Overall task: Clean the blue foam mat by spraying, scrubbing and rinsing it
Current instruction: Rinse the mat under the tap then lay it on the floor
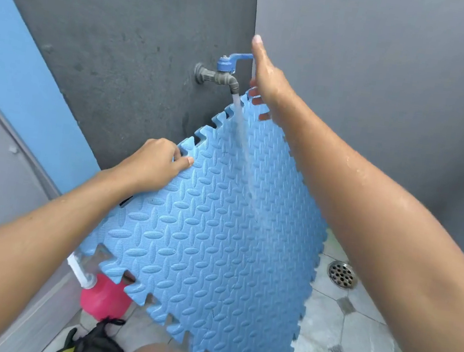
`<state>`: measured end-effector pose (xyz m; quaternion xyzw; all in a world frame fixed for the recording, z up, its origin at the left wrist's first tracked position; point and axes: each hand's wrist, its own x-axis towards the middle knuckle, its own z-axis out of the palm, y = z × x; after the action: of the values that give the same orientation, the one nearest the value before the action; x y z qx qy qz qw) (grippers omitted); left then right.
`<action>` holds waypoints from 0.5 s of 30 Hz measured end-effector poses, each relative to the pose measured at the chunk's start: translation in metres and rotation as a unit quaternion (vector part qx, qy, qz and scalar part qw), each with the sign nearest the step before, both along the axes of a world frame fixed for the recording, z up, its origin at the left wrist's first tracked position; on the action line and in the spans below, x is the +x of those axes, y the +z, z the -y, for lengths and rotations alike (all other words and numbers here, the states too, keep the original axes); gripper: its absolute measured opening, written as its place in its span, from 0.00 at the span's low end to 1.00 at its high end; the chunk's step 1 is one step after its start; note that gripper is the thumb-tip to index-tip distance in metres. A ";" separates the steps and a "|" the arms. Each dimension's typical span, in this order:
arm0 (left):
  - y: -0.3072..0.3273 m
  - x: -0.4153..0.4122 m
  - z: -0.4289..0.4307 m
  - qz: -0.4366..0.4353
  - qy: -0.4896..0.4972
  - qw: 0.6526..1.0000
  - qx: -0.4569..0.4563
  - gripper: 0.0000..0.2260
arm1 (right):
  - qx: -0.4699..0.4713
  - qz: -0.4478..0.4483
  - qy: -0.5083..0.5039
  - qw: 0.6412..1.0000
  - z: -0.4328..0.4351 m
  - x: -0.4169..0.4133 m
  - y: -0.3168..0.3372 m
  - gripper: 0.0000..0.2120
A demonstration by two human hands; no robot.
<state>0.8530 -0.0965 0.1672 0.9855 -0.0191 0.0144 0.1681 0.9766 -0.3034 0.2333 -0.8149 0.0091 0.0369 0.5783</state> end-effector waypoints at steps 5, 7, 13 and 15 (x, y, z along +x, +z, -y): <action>-0.005 0.004 -0.002 0.006 -0.012 1.000 -0.004 0.26 | -0.203 -0.048 0.088 0.974 -0.023 0.010 0.047 0.32; -0.008 0.005 -0.004 0.008 -0.008 1.000 -0.001 0.26 | -0.255 -0.043 0.084 0.962 -0.025 0.013 0.049 0.24; -0.004 -0.006 0.000 0.004 -0.010 1.000 -0.012 0.22 | -0.360 -0.056 0.107 0.925 -0.045 0.038 0.062 0.40; -0.004 -0.007 0.001 0.000 -0.009 1.000 -0.008 0.24 | -0.384 -0.080 0.127 0.911 -0.044 0.047 0.064 0.46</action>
<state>0.8462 -0.0976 0.1627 0.9839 -0.0274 0.0127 0.1760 1.0234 -0.2589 0.2978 -0.9627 -0.0345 0.1689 0.2086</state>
